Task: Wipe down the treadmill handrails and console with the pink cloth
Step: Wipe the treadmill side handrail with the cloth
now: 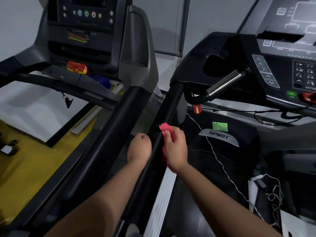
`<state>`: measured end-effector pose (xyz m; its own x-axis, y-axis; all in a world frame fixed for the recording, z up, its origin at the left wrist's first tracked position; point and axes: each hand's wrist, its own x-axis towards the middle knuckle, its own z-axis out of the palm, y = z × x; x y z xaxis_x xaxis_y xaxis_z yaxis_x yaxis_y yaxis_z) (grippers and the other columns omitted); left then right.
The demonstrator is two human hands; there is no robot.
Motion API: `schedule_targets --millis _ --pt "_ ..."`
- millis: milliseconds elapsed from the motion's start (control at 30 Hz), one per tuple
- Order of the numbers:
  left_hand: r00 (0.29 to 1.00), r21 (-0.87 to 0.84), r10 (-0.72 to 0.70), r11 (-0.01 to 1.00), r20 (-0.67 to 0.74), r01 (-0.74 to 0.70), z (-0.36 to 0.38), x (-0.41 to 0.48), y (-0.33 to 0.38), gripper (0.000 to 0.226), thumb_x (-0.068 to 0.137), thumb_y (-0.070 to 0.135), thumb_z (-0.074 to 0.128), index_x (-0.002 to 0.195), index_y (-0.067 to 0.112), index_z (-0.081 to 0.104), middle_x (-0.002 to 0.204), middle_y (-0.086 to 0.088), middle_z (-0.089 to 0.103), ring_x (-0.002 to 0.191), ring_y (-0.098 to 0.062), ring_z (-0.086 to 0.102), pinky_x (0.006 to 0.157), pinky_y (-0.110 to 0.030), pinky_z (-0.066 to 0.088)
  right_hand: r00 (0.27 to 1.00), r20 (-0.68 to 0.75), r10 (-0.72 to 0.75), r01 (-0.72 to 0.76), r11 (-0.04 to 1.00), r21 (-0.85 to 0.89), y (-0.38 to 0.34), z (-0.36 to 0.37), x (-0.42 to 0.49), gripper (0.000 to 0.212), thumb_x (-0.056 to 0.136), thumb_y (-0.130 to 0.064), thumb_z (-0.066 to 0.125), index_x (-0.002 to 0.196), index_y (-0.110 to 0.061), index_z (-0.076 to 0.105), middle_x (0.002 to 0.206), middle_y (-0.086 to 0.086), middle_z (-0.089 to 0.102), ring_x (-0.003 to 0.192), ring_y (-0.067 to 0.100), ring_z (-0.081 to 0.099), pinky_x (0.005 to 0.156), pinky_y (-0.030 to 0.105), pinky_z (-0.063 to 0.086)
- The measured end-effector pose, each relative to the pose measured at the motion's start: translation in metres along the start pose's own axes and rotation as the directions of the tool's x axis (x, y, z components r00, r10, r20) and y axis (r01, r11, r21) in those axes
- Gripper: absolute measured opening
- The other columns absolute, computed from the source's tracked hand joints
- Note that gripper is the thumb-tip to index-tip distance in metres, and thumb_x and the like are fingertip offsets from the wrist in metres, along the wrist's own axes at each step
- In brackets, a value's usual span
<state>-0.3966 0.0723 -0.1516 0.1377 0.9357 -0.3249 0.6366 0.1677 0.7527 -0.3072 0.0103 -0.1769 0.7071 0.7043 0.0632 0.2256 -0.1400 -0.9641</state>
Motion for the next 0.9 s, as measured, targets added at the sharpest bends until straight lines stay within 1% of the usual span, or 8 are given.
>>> schedule_targets --millis 100,267,300,433,500,600,700,900 --pt "1.0 0.04 0.02 0.999 -0.021 -0.02 0.001 0.0 0.002 0.036 0.097 0.026 0.032 0.113 0.013 0.061 0.111 -0.007 0.064 0.095 -0.024 0.056 0.078 -0.031 0.039 0.998 0.037 -0.054 0.054 0.999 -0.002 0.004 0.005 -0.016 0.021 0.095 -0.024 0.051 0.111 -0.024 0.066 0.11 -0.01 0.049 0.1 -0.008 0.051 0.086 0.008 0.041" --pt "1.0 0.049 0.022 0.999 -0.015 -0.021 0.0 0.0 0.004 0.036 0.097 0.028 0.033 0.108 0.009 0.061 0.111 -0.012 0.063 0.095 -0.028 0.055 0.078 -0.032 0.039 0.992 0.025 0.127 -0.129 0.985 0.111 0.014 0.006 -0.005 0.011 0.092 -0.035 0.049 0.096 -0.04 0.058 0.105 -0.005 0.06 0.096 0.011 0.06 0.089 0.044 0.05" --pt "1.0 0.061 0.029 0.998 -0.008 -0.029 0.001 -0.002 0.004 0.038 0.097 0.033 0.033 0.11 0.01 0.061 0.111 -0.011 0.064 0.097 -0.028 0.056 0.08 -0.033 0.04 0.987 0.003 0.16 -0.159 0.977 0.14 0.01 0.007 0.0 0.012 0.093 -0.034 0.049 0.095 -0.04 0.058 0.104 -0.005 0.061 0.093 0.009 0.06 0.089 0.042 0.051" --pt "0.996 0.183 0.088 0.98 -0.019 -0.083 0.004 -0.006 0.006 0.052 0.095 0.054 0.033 0.121 0.015 0.056 0.114 -0.007 0.063 0.106 -0.028 0.059 0.08 -0.033 0.04 0.995 -0.049 0.091 -0.082 0.983 0.161 0.002 0.012 -0.017 0.02 0.095 -0.017 0.051 0.102 -0.028 0.065 0.111 -0.007 0.059 0.101 -0.012 0.051 0.088 0.004 0.038" --pt "0.994 0.238 0.104 0.966 -0.023 -0.095 0.006 -0.006 0.008 0.055 0.094 0.058 0.033 0.122 0.015 0.052 0.114 -0.008 0.064 0.104 -0.027 0.059 0.077 -0.033 0.04 0.992 -0.034 0.12 -0.109 0.965 0.239 0.01 0.014 -0.03 0.019 0.095 -0.013 0.05 0.101 -0.025 0.064 0.109 -0.006 0.062 0.103 -0.005 0.055 0.091 0.009 0.042" --pt "0.994 0.301 0.109 0.949 -0.021 -0.098 0.007 -0.006 0.011 0.06 0.089 0.064 0.035 0.12 0.014 0.05 0.109 -0.007 0.065 0.099 -0.028 0.061 0.073 -0.033 0.042 0.954 0.015 0.3 -0.291 0.911 0.294 0.006 0.011 -0.009 0.013 0.099 -0.019 0.044 0.102 -0.017 0.056 0.087 -0.009 0.06 0.082 0.005 0.058 0.072 0.017 0.044" --pt "0.994 0.313 0.105 0.944 0.002 -0.101 0.006 -0.008 0.011 0.062 0.083 0.069 0.041 0.114 0.016 0.049 0.104 -0.004 0.065 0.094 -0.026 0.062 0.074 -0.034 0.046 0.915 0.005 0.403 -0.387 0.877 0.285 -0.004 0.015 0.009 0.016 0.101 -0.021 0.039 0.109 -0.014 0.051 0.084 -0.007 0.056 0.074 0.005 0.054 0.063 0.019 0.04" --pt "0.993 0.331 0.119 0.937 -0.008 -0.11 0.008 -0.005 0.013 0.063 0.08 0.068 0.045 0.115 0.016 0.047 0.107 -0.006 0.064 0.096 -0.028 0.063 0.081 -0.038 0.051 0.948 -0.031 0.317 -0.277 0.869 0.411 -0.003 0.023 -0.015 0.011 0.101 -0.019 0.041 0.108 -0.021 0.049 0.103 -0.019 0.058 0.096 -0.004 0.057 0.082 0.013 0.044"
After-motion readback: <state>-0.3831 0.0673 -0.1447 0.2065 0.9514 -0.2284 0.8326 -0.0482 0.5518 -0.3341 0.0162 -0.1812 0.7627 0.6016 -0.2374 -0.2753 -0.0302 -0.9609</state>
